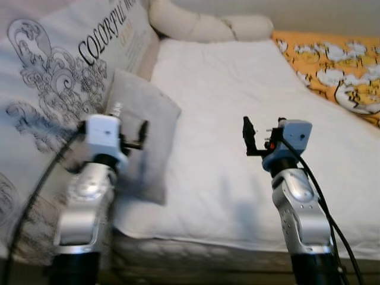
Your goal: Clean up the room
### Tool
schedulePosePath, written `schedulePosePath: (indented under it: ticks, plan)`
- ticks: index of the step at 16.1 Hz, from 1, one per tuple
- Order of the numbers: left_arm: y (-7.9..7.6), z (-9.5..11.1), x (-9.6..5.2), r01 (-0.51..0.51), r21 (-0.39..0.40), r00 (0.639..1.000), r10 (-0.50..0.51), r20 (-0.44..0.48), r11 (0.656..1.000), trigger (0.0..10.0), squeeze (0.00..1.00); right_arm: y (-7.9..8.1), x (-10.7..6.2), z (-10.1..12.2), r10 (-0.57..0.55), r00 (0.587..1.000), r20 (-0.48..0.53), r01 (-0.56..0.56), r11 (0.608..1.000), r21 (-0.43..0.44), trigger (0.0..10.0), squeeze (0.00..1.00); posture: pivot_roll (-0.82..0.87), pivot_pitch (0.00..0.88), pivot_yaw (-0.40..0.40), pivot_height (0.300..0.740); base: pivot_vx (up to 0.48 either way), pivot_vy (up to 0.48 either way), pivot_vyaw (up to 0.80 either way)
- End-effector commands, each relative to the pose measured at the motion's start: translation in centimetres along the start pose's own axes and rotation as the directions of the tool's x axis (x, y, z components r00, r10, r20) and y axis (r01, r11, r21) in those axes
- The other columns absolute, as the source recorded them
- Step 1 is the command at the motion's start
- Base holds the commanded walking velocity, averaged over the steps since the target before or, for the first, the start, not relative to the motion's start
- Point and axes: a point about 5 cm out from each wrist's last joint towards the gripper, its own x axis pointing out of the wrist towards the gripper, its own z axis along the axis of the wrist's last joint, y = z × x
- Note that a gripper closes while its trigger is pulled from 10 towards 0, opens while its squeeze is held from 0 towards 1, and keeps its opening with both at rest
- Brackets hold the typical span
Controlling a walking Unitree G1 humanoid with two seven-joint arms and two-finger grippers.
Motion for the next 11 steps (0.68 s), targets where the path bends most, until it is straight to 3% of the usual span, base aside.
schedulePosePath:
  ticks: [1, 3, 4, 7, 10, 11]
  plan:
    - [0.1, -0.6, -0.5, -0.007, 0.015, 1.000, 0.007, -0.022, 1.000, 10.0, 1.00, -1.2, -0.2, -0.8, -0.058, 0.998, -0.039, 0.058, 0.998, -0.007, 10.0, 1.00, -0.03, 0.000, -0.025, 0.740, 0.000, -0.352, 0.80]
    - [1.3, -2.5, -1.4, -0.040, 0.033, 0.995, 0.042, -0.085, 0.999, 10.0, 1.00, -1.7, -0.6, -1.3, -0.087, 0.995, -0.047, 0.088, 0.996, 0.005, 10.0, 1.00, -0.03, 0.000, -0.023, 0.740, 0.000, -0.364, 0.80]
    - [1.4, -2.8, -1.6, -0.041, 0.035, 0.994, 0.044, -0.096, 0.999, 10.0, 1.00, -1.9, -0.8, -1.5, -0.112, 0.992, -0.052, 0.113, 0.994, 0.010, 10.0, 1.00, -0.04, 0.000, -0.022, 0.740, 0.000, -0.368, 0.00]
    - [1.0, -3.2, -1.6, -0.036, 0.026, 0.994, 0.039, -0.106, 0.999, 10.0, 1.00, -2.0, -1.2, -2.7, -0.103, 0.984, -0.147, 0.105, 0.994, 0.003, 10.0, 1.00, -0.05, 0.000, -0.018, 0.740, 0.000, -0.366, 0.00]
    - [0.3, -3.4, -1.4, -0.018, 0.022, 0.994, 0.020, -0.106, 1.000, 10.0, 1.00, -1.9, -1.4, -3.0, -0.096, 0.984, -0.152, 0.100, 0.995, 0.020, 10.0, 1.00, -0.04, 0.000, -0.024, 0.740, 0.000, -0.368, 0.00]
    - [0.2, -3.4, -1.4, -0.023, 0.018, 0.994, 0.025, -0.108, 1.000, 10.0, 1.00, -2.0, -1.4, -3.2, -0.104, 0.980, -0.167, 0.111, 0.993, 0.031, 10.0, 1.00, -0.04, 0.000, -0.026, 0.740, 0.000, -0.368, -0.73]
